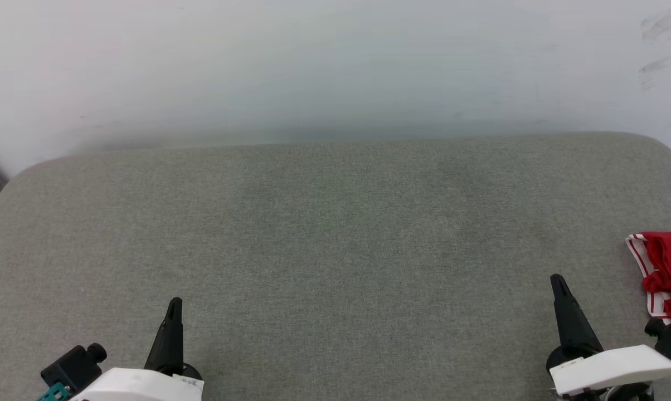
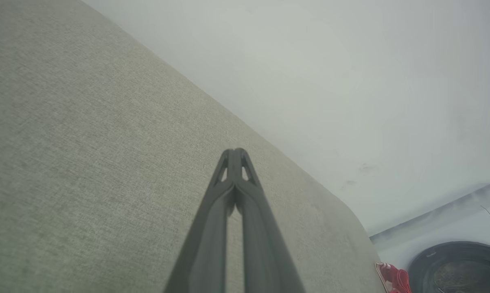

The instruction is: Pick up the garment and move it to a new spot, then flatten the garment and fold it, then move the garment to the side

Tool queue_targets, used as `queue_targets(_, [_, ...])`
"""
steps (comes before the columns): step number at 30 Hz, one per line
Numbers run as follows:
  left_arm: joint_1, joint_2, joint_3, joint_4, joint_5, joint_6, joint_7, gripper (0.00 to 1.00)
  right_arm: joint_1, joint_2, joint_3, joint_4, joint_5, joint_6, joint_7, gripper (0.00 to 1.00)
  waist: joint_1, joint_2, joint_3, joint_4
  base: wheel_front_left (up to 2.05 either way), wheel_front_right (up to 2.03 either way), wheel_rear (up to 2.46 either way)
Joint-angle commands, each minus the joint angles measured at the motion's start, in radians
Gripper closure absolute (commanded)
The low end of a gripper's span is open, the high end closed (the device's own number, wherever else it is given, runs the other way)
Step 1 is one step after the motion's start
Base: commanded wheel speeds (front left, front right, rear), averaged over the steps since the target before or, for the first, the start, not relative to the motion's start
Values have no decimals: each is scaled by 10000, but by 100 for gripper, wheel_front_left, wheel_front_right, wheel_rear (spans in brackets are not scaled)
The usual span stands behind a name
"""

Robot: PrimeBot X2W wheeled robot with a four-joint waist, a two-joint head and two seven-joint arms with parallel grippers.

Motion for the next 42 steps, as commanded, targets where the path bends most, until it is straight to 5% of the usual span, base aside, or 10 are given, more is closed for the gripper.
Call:
queue_targets(1, [-311, 77, 72, -61, -355, -10, 75, 100, -306, -86, -39, -61, 397, -2, 69, 100, -1, -1, 2, 0, 0, 0, 0])
queue_targets(42, [-1067, -10, 390, 624, -4733, -20, 1241, 100, -898, -106, -480, 597, 4988, -3, 1009, 100, -1, -1, 39, -23, 0, 0, 0])
